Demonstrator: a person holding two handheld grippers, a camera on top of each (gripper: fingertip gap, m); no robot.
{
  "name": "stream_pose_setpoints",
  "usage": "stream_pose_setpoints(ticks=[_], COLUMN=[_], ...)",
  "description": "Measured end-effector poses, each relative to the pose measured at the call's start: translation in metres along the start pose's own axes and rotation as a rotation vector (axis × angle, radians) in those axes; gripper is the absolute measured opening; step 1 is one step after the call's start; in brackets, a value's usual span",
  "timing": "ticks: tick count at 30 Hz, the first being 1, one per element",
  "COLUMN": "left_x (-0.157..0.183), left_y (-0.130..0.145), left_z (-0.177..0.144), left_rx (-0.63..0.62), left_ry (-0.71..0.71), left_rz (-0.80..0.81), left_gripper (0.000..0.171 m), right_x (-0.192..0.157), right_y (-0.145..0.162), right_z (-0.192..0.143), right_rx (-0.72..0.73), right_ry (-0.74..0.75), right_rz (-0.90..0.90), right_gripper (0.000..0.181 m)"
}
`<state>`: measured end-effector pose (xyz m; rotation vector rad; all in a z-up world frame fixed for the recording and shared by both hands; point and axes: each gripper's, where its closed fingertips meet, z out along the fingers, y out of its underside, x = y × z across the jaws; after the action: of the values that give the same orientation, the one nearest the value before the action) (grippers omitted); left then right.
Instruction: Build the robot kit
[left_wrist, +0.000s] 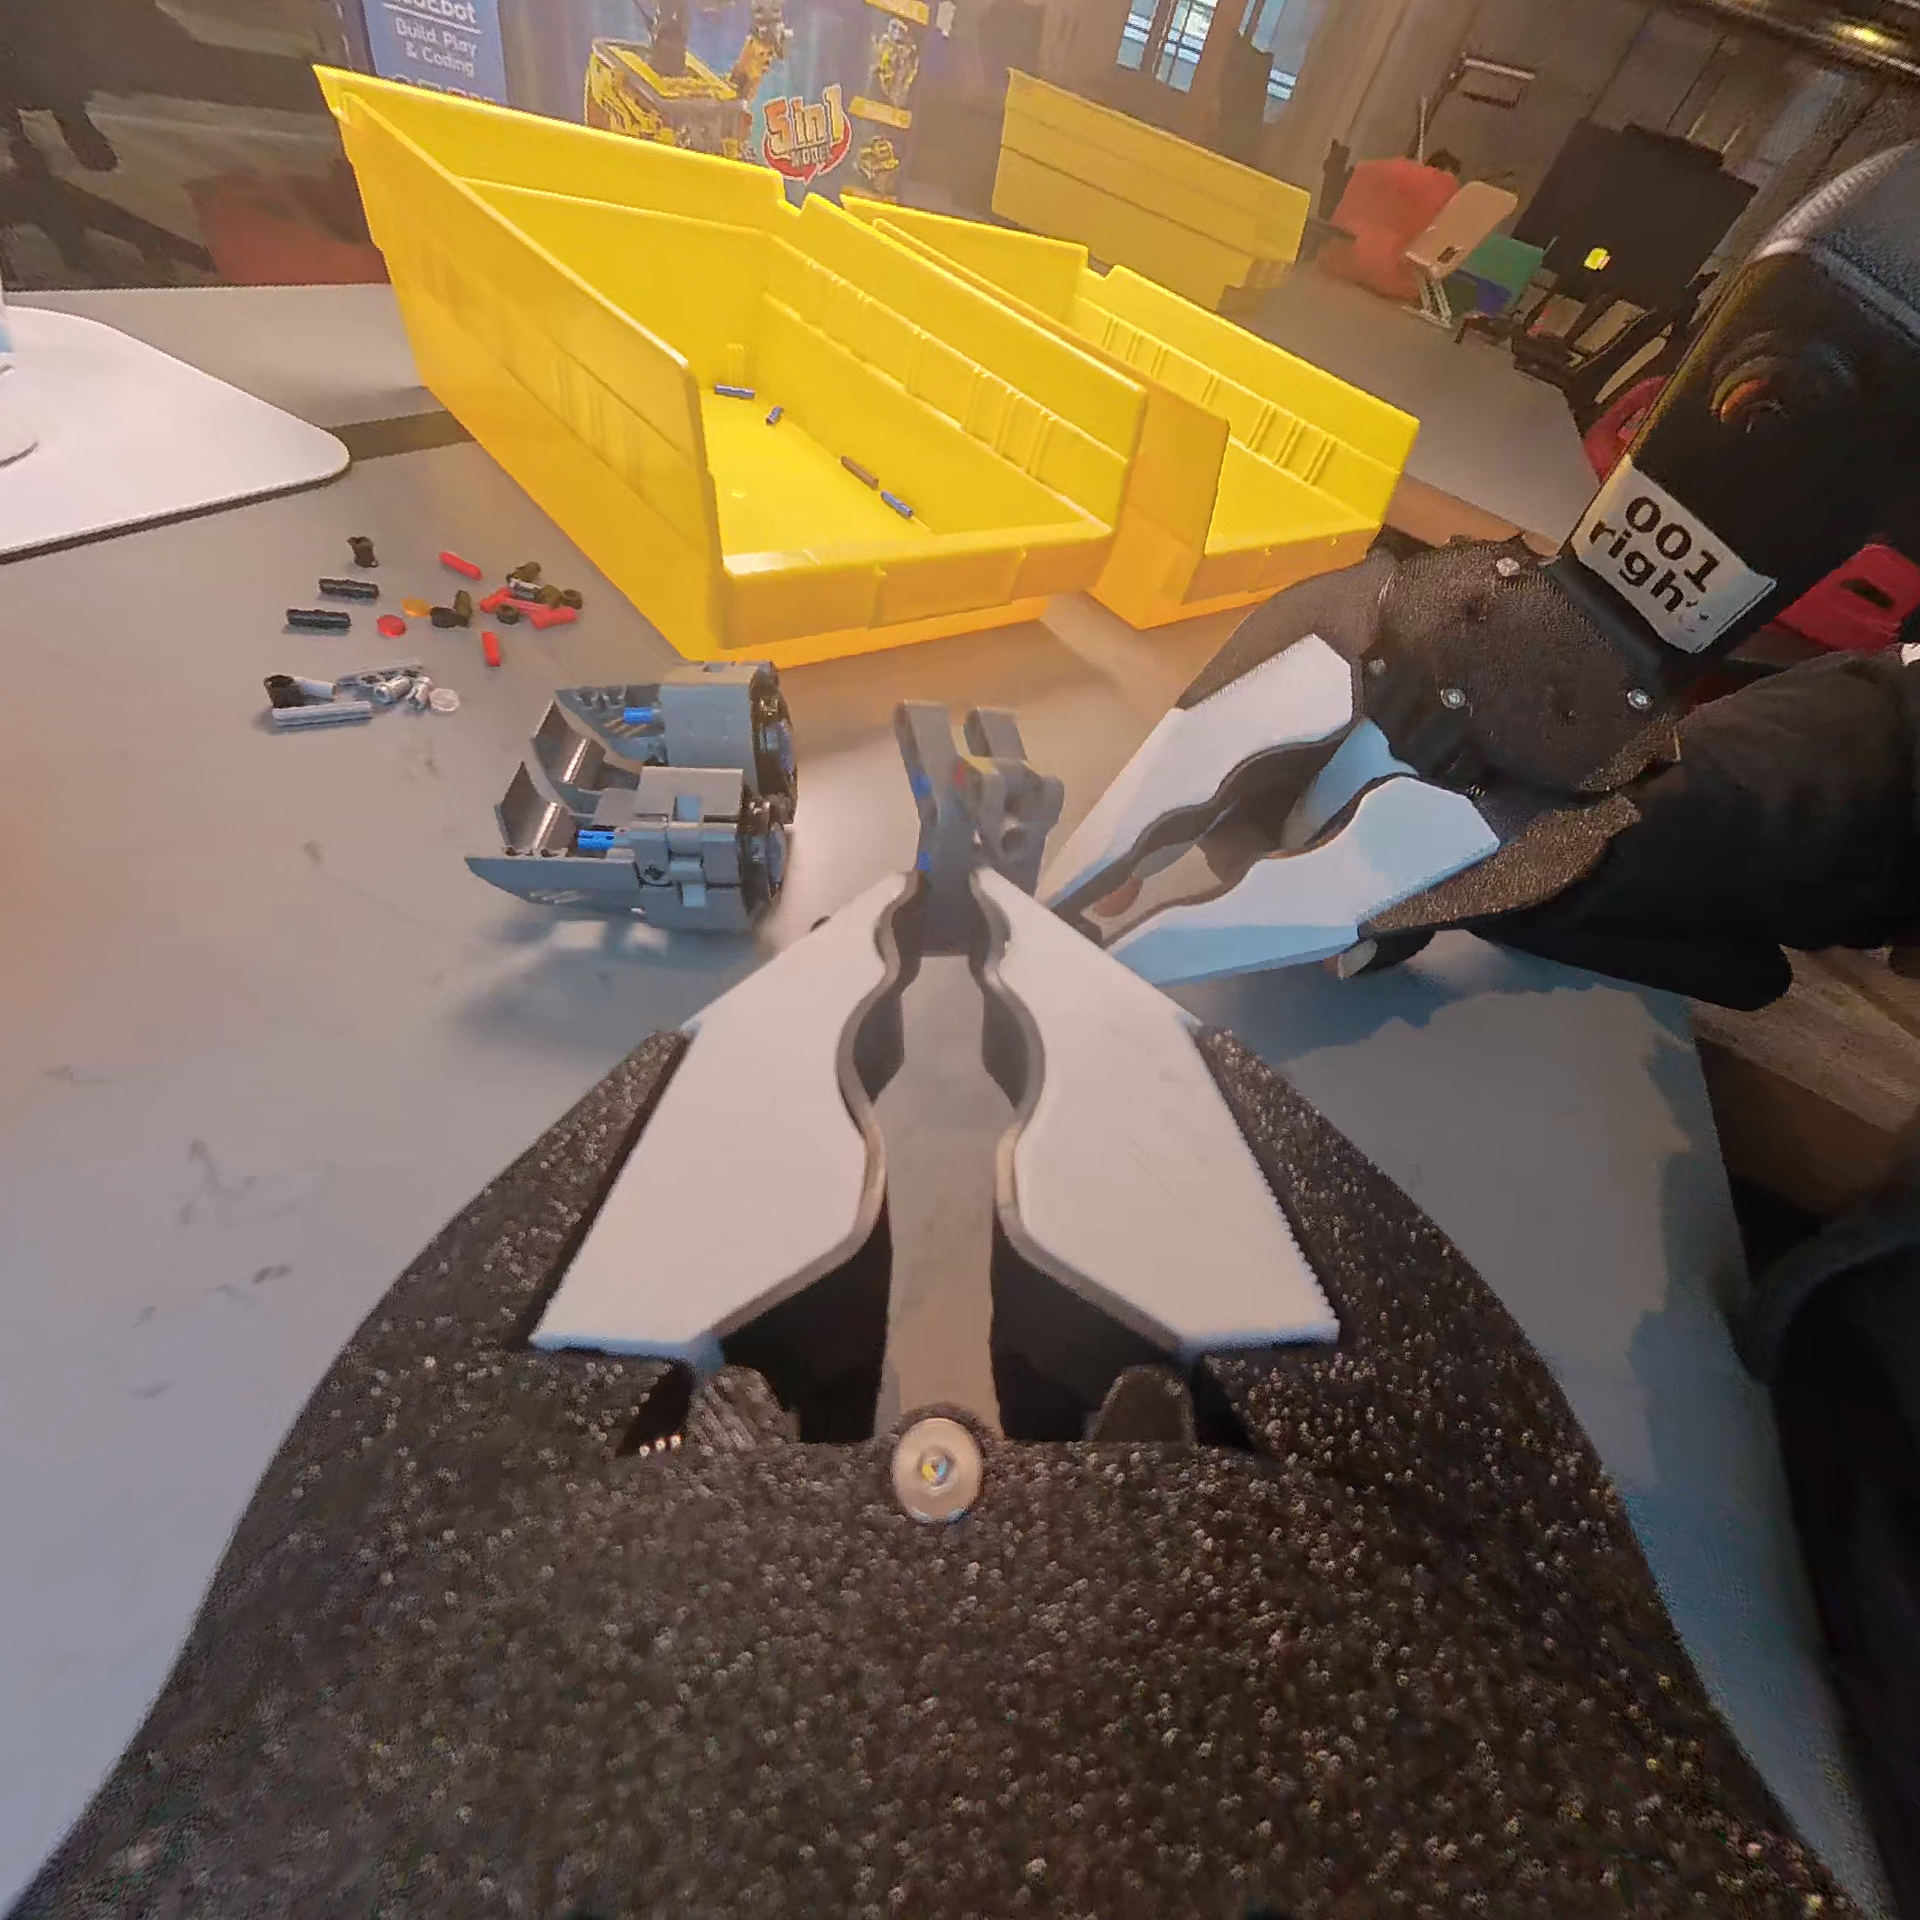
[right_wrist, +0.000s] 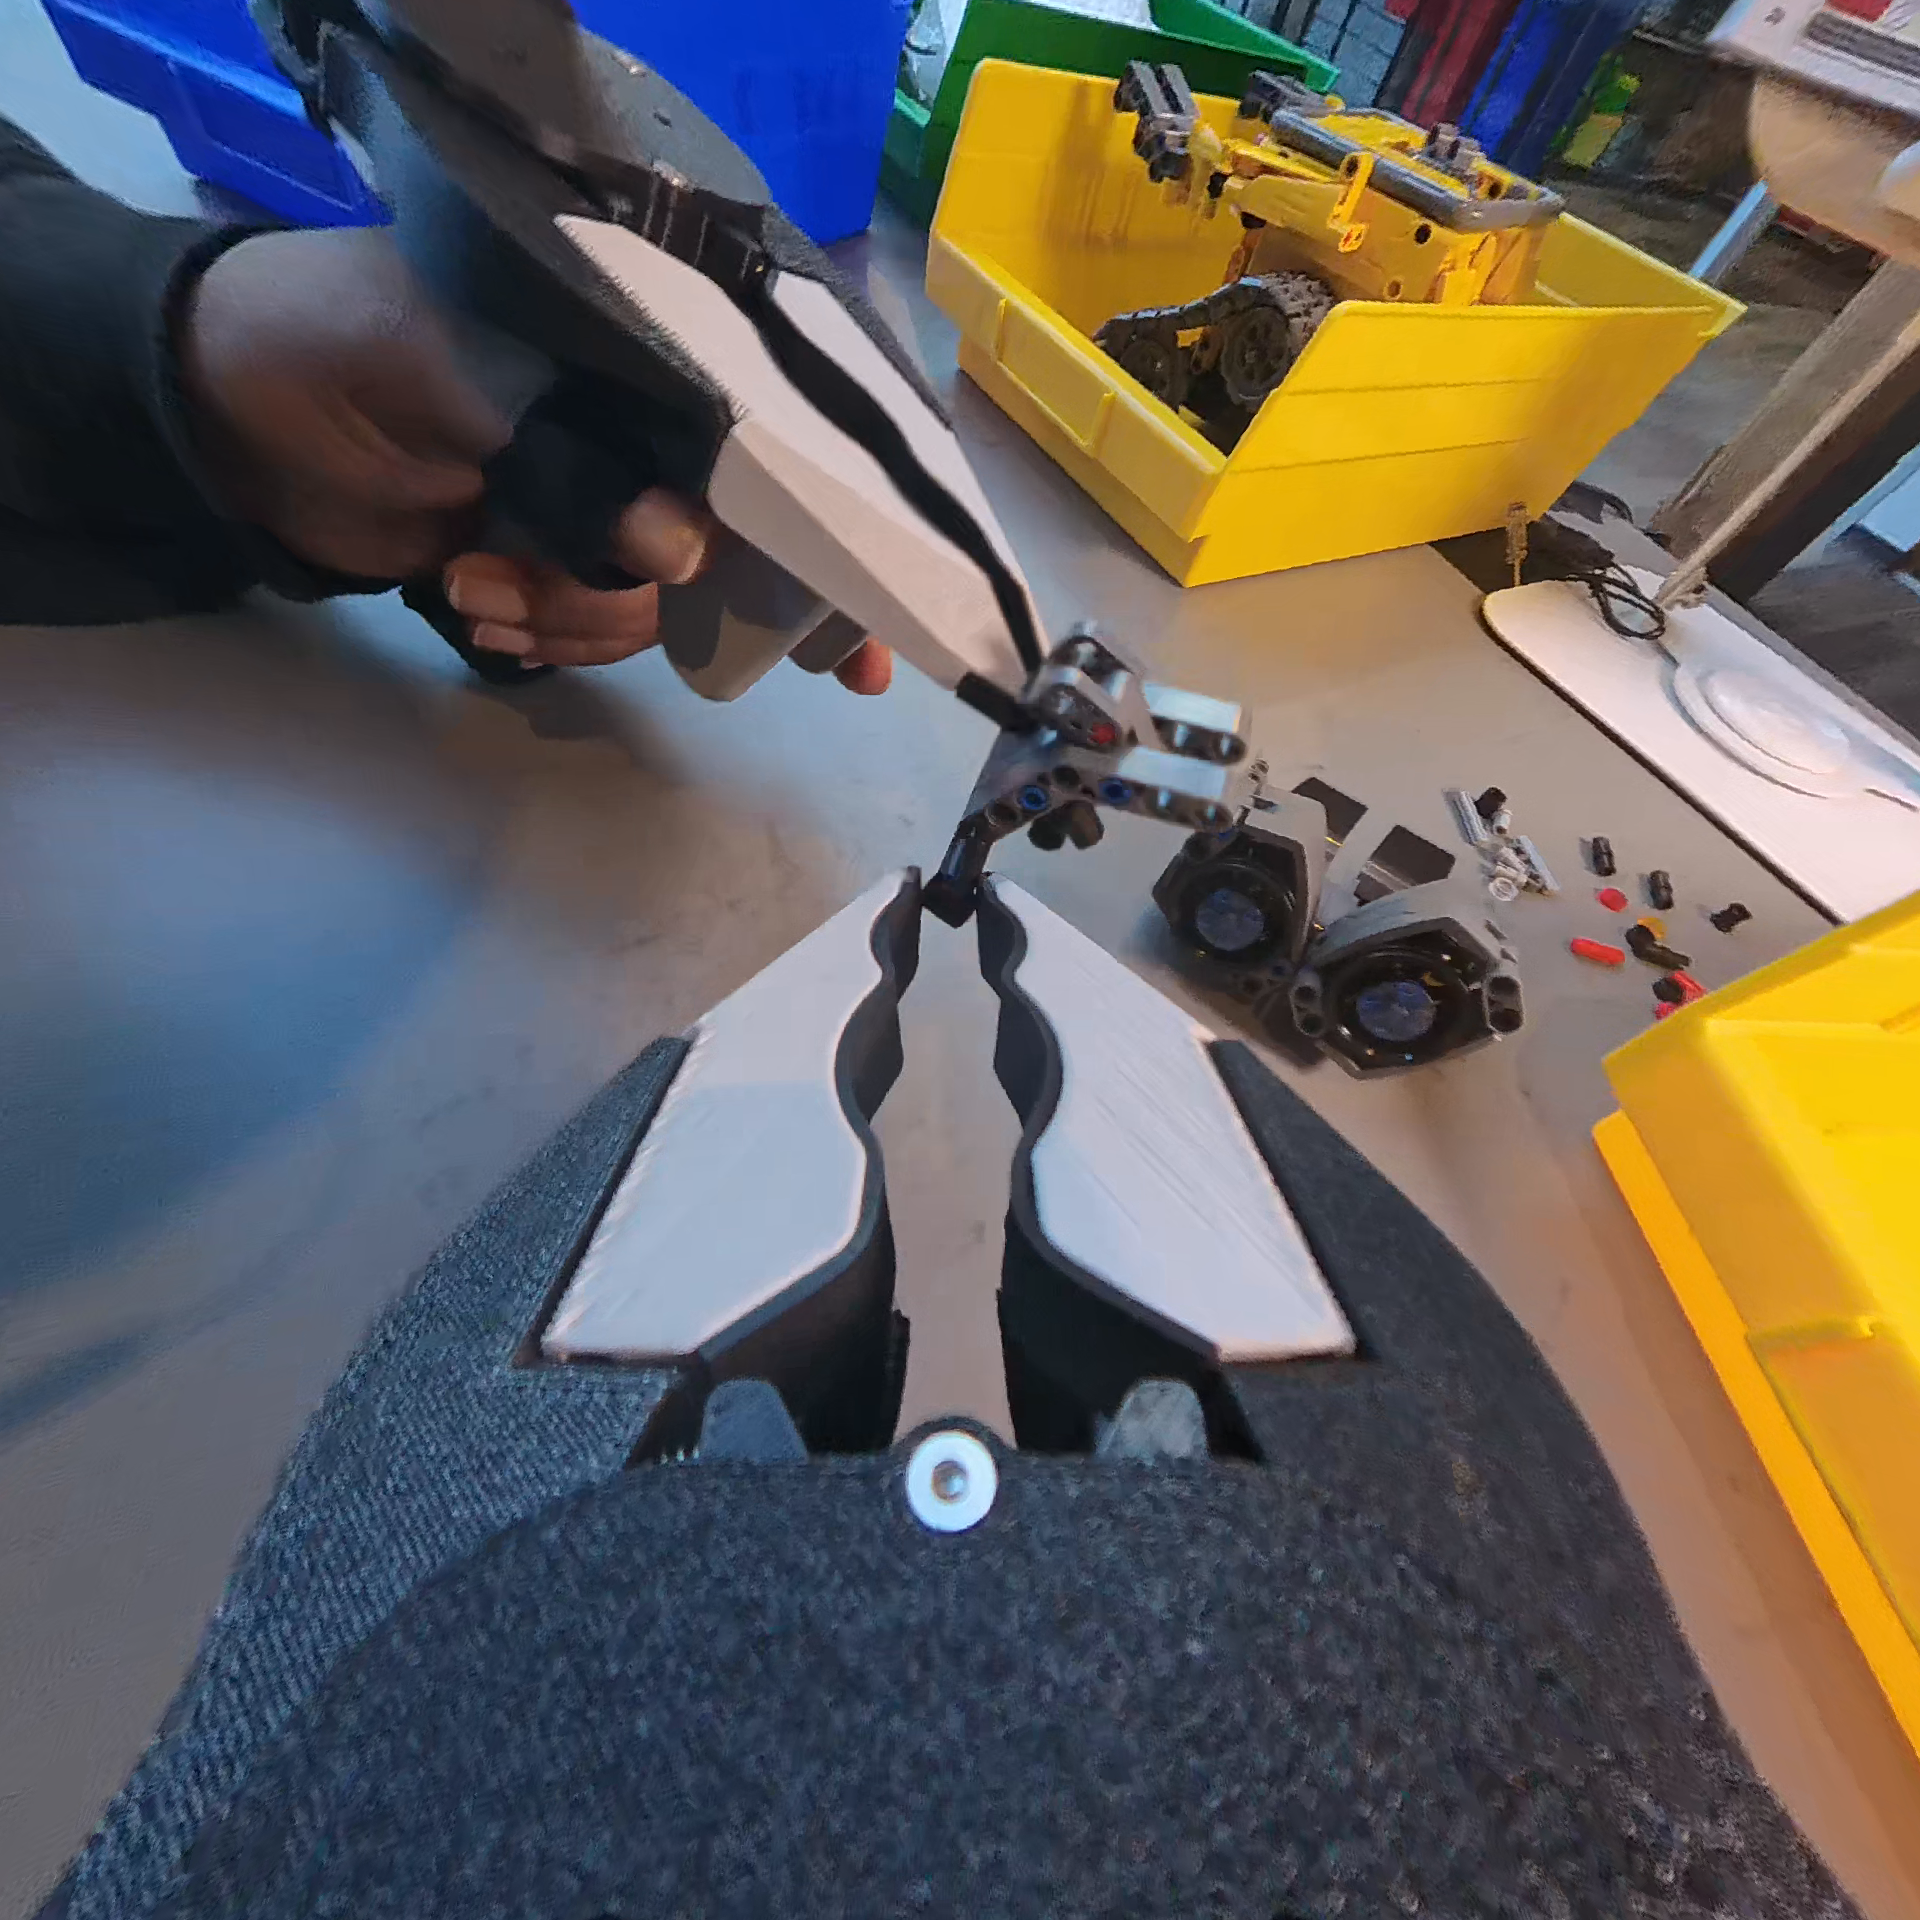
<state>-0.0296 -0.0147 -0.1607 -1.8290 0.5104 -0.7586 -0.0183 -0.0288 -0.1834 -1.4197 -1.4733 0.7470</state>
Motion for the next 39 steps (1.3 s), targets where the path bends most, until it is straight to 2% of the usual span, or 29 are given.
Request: stream_pose_setpoints(ticks=[4,8,10,13,16,24,30,33,36,39], left_x=[-0.001,0.001,0.000,0.004,0.008,0.013,0.004,-0.011,-0.025,-0.031], left_y=[0.002,0.000,0.000,0.000,0.000,-0.001,-0.006,-0.010,-0.013,-0.013], left_z=[-0.002,-0.004,-0.003,0.000,0.000,-0.005,-0.012,-0.019,-0.023,-0.025], left_rx=[-0.010,-0.003,-0.001,-0.002,-0.004,-0.022,-0.010,0.004,0.024,0.033], left_ry=[0.015,0.020,0.009,0.020,0.022,0.034,0.007,-0.044,-0.081,-0.102], left_rz=[-0.015,0.011,0.021,0.023,0.063,0.118,0.117,0.099,0.068,0.066], left_gripper=[0.006,0.027,0.032,0.032,0.025,0.024,0.024,0.024,0.024,0.024], right_x=[0.001,0.005,0.004,-0.002,-0.003,-0.006,0.000,0.029,0.089,0.156], right_y=[0.000,-0.001,-0.005,-0.010,-0.011,-0.014,-0.021,-0.036,-0.058,-0.096], right_z=[0.000,0.000,-0.001,0.001,0.000,-0.003,-0.012,-0.023,-0.032,-0.037], right_rx=[0.001,0.012,0.031,0.046,0.049,0.073,0.150,0.234,0.264,0.299], right_ry=[0.013,0.021,0.019,0.022,0.038,0.026,0.002,0.068,0.222,0.330], right_rz=[-0.027,-0.017,-0.034,-0.076,-0.122,-0.152,-0.075,-0.007,-0.021,-0.029], right_gripper=[0.010,0.010,0.010,0.010,0.010,0.010,0.010,0.013,0.017,0.019])
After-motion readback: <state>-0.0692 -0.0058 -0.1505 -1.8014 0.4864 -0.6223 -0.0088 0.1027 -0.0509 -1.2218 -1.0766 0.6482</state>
